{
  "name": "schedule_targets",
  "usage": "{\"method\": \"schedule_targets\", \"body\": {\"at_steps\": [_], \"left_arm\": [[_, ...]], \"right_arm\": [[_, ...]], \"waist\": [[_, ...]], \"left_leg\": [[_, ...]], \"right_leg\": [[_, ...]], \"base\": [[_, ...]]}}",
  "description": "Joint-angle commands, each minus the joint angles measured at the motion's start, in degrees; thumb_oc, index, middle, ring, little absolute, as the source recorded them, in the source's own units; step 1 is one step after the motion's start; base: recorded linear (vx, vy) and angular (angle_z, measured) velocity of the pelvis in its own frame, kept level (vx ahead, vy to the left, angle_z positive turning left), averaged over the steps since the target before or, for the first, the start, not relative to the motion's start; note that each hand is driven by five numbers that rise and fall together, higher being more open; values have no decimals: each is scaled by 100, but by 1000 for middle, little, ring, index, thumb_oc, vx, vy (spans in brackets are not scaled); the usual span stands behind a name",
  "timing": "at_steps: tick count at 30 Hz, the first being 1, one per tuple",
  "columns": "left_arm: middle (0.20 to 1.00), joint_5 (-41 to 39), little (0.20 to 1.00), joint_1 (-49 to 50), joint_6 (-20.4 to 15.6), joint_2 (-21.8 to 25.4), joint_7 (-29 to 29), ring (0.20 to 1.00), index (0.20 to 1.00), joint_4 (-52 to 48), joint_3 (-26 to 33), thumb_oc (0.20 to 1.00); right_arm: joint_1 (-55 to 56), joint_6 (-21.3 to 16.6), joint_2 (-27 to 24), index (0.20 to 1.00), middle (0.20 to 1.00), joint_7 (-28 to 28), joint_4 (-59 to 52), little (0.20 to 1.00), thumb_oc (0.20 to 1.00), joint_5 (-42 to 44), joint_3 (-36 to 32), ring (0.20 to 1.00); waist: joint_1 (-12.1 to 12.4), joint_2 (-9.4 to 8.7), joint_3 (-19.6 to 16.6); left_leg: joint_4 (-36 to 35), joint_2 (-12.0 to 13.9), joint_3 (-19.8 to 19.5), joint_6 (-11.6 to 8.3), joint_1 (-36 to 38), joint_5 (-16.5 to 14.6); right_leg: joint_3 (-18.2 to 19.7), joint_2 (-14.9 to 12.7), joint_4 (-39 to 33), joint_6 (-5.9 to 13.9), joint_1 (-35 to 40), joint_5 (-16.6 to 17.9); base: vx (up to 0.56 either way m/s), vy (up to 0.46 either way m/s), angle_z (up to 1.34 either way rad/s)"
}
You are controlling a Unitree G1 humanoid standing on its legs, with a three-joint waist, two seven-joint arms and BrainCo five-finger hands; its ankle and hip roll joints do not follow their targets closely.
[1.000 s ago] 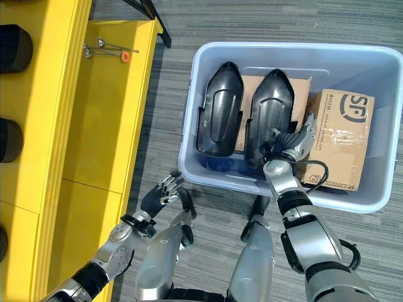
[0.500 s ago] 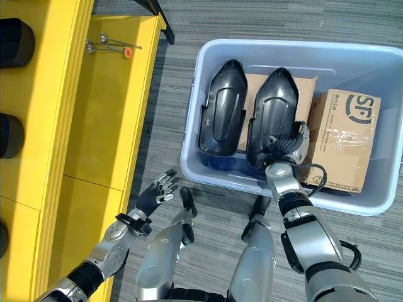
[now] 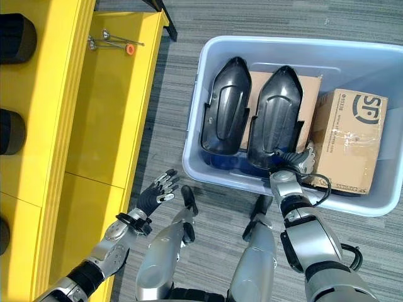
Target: Move parts from the plastic box to the shelf.
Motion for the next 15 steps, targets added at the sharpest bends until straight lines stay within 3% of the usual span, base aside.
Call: {"method": "schedule_targets", "body": {"at_steps": [1,6,15], "left_arm": [[1000,16,1000,-202,-167,-34,-63,1000,1000,-300,-221,1000],[1000,29,1000,-203,-162,-32,-5,1000,1000,-338,-281,1000],[1000,37,1000,-235,-136,-101,-15,1000,1000,-293,-261,1000]], "right_arm": [[-441,-97,-257,1000,1000,-282,229,1000,1000,125,26,1000],[-403,-455,-250,1000,1000,-498,137,1000,1000,214,-47,1000],[-388,-315,-201,1000,1000,-277,61,1000,1000,-173,68,1000]], "waist": [[87,243,11],[57,262,11],[27,311,11]], "left_leg": [[344,72,-287,-353,-279,-418],[348,70,-274,-363,-333,-419],[352,68,-230,-370,-366,-411]], "right_leg": [[-51,183,391,34,-277,-252],[-34,188,403,38,-353,-251],[-9,183,439,15,-426,-274]], "base": [[0,0,0],[0,0,0],[0,0,0]]}}
